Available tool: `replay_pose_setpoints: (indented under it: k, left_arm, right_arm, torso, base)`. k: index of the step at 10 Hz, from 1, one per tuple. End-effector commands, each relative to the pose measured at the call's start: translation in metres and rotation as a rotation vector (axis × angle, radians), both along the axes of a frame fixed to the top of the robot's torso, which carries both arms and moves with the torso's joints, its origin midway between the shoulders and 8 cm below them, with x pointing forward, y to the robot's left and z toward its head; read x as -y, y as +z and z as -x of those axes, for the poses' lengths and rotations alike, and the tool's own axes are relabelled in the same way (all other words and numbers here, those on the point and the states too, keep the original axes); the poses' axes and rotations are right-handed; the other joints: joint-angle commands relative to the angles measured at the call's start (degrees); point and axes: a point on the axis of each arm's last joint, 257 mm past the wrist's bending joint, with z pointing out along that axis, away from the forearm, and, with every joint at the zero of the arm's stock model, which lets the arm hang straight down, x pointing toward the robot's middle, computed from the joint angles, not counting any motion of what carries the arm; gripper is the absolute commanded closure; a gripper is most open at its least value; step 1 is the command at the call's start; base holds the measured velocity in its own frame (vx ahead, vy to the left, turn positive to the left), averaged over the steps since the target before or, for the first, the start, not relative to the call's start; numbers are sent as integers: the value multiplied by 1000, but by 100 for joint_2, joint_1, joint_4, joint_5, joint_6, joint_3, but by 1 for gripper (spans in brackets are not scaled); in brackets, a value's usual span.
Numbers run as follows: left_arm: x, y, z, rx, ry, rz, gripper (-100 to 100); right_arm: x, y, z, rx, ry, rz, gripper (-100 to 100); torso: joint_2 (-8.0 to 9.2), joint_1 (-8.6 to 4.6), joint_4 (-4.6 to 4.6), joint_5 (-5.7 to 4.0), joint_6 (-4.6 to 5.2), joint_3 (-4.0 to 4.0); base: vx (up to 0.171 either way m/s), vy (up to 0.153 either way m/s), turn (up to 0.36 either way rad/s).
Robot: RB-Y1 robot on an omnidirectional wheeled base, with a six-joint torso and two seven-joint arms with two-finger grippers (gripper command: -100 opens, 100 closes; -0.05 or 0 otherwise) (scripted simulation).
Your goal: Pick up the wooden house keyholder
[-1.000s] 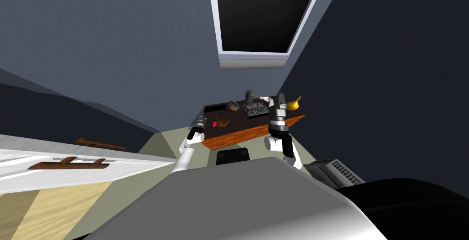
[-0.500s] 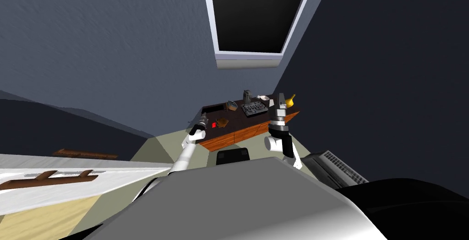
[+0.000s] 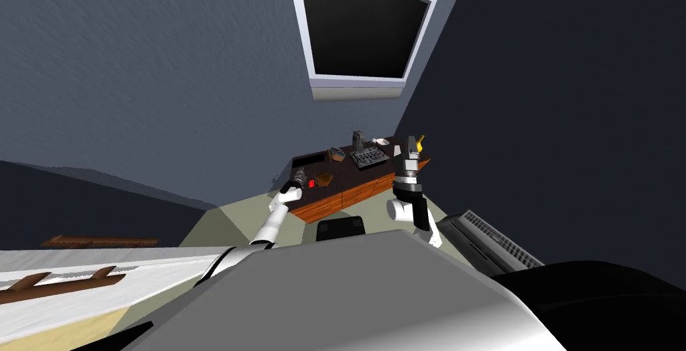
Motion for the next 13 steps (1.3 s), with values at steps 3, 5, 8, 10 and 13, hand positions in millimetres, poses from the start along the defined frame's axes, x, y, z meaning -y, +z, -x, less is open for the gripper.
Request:
replay_pose_setpoints:
  k: [3,5,8,10,13]
  left_arm:
    - [5,-28,-4,-122,-8,11,-100]
    - [8,-36,-6,-172,-13,15,-100]
    - [6,-60,2,-256,-9,18,-100]
    - [8,-70,4,-311,-12,21,-100]
    - [12,-85,10,-413,-17,26,-100]
  right_arm:
    - [0,0,0,0,0,0,0]
    - [0,0,0,0,0,0,0]
    - [0,0,0,0,0,0,0]
    - [0,0,0,0,0,0,0]
    - [0,0,0,0,0,0,0]
  torso:
    - [-1,2,0,0,-1,0]
    - [-3,3,0,1,-1,-1]
    - [0,3,1,0,2,0]
    - [-1,3,0,0,2,0]
    - [-4,0,-1,0,-2,-3]
  base:
    - [-14,45,-117]
    - [-11,47,-93]
    - [-19,42,-104]
    - [-12,46,-112]
    - [-9,35,-96]
